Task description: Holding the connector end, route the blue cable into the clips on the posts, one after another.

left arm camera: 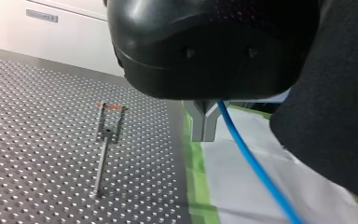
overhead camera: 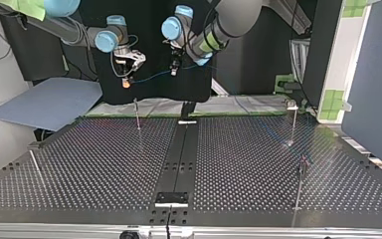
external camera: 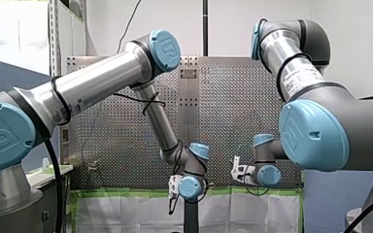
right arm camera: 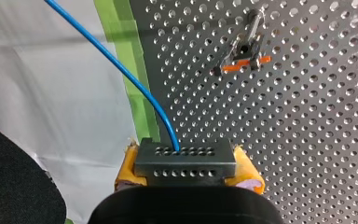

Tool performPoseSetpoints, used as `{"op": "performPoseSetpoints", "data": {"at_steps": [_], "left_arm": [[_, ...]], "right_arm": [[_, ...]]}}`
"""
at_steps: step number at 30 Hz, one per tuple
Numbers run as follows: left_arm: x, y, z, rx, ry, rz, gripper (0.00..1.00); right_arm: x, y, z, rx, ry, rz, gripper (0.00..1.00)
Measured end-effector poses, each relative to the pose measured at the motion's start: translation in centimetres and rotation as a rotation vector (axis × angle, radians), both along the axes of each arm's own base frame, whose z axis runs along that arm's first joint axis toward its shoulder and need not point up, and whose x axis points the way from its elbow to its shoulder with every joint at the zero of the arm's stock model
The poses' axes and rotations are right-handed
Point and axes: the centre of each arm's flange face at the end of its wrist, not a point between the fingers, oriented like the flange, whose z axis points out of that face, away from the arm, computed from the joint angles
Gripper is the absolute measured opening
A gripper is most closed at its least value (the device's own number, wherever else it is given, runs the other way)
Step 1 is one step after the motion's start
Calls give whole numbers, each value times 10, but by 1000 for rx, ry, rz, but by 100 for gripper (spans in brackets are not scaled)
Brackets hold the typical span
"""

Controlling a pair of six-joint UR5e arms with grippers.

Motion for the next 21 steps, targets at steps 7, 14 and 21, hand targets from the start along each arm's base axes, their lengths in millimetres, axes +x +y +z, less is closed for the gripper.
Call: {"op": "performPoseSetpoints", "data": {"at_steps": [7, 14, 21], "left_arm": [[11, -25, 16, -56, -61, 20, 0], [25, -49, 35, -112, -115, 43, 0], [38, -71, 55, -175, -152, 43, 0]], "right_arm": [[-10, -4, -1, 3, 2, 13, 0], [-21, -10, -1, 7, 6, 18, 0], [-33, -18, 0, 5, -5, 25, 0]]}}
